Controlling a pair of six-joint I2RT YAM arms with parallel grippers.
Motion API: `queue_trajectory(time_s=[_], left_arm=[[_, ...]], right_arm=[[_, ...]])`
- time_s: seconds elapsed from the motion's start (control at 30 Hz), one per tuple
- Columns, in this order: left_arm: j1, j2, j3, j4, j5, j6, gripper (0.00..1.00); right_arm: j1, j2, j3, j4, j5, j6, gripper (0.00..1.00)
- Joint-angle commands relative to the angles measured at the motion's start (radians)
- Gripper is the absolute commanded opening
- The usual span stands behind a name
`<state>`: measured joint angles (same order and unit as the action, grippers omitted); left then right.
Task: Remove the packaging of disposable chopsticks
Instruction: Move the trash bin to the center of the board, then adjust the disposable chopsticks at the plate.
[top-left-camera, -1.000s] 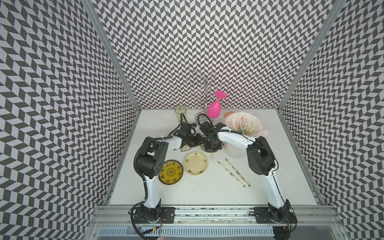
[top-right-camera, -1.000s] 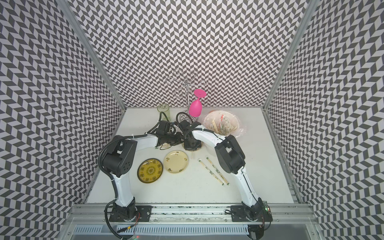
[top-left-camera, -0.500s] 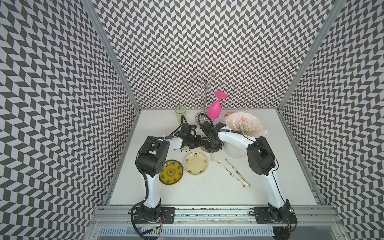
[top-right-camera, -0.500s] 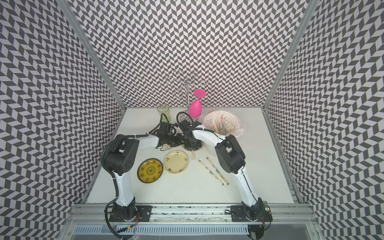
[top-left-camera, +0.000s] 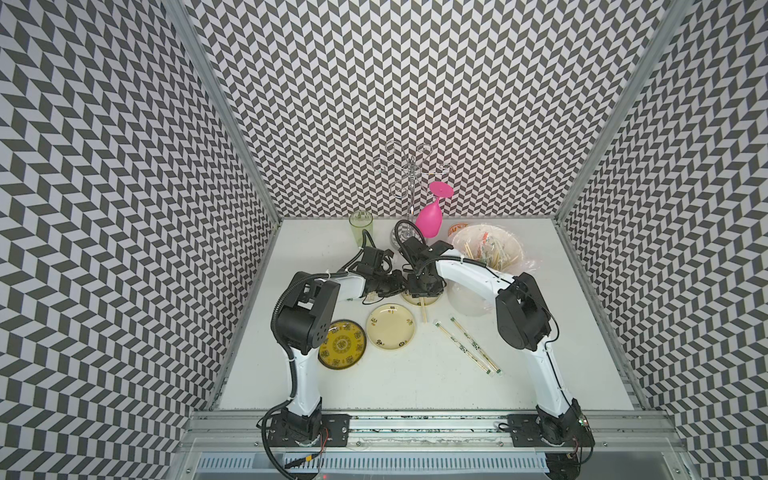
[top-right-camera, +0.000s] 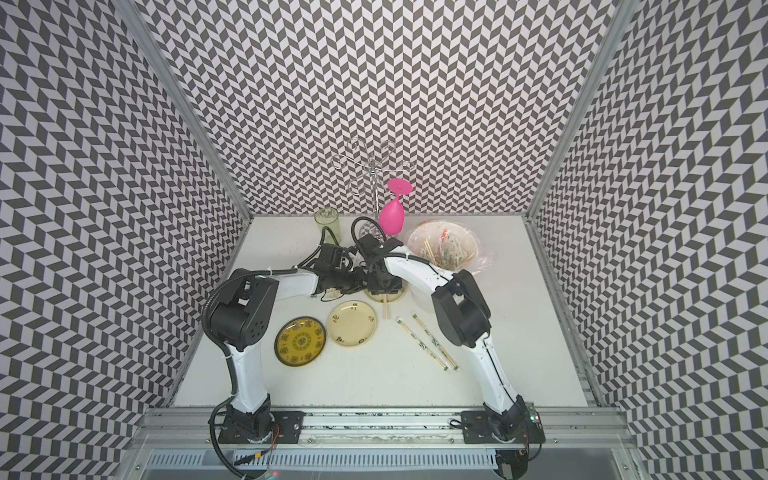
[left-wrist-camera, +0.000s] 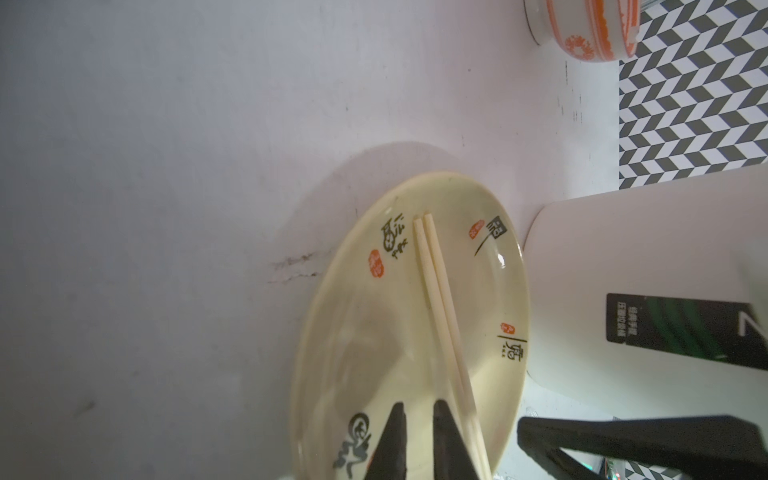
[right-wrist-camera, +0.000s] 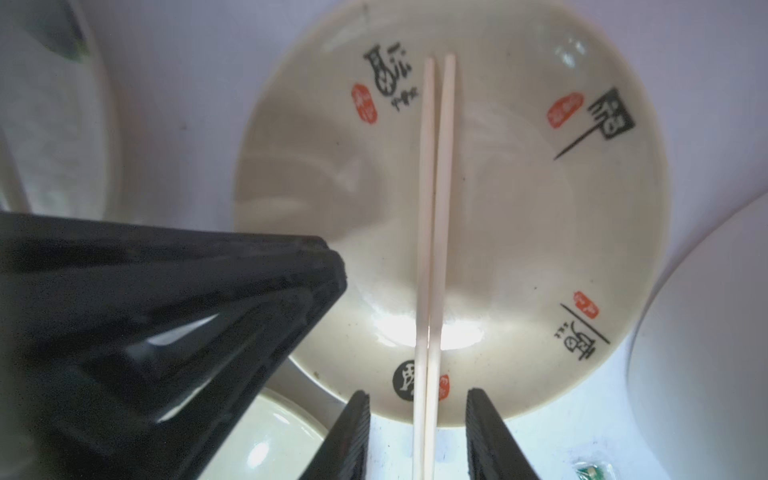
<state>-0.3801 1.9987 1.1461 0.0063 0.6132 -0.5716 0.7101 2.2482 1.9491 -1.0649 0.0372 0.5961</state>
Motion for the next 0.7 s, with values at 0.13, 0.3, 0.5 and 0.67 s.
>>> queue_trajectory(time_s=[0.13,0.3,0.5,0.67], left_arm=[[0.003,-0.026,0.014,0.002,-0.003,0.015,0.16],[0.023,-0.066,0.014,0.001,-0.016,0.022,0.15],[0.050,-0.166,0.002,0.007,-0.064,0.054,0.17],[0.053,-0.194,-0.003,0.002,-0.085,0.071,0.17]], right_arm=[[0.008,-0.066,0.074,-0.018,0.059,0.028,0.41],[0.014,-0.098,0.116,-0.023,0.075,0.034,0.41],[0.040,-0.182,0.189,-0.023,0.104,0.039,0.41],[0.043,-0.253,0.171,-0.016,0.122,0.037,0.41]])
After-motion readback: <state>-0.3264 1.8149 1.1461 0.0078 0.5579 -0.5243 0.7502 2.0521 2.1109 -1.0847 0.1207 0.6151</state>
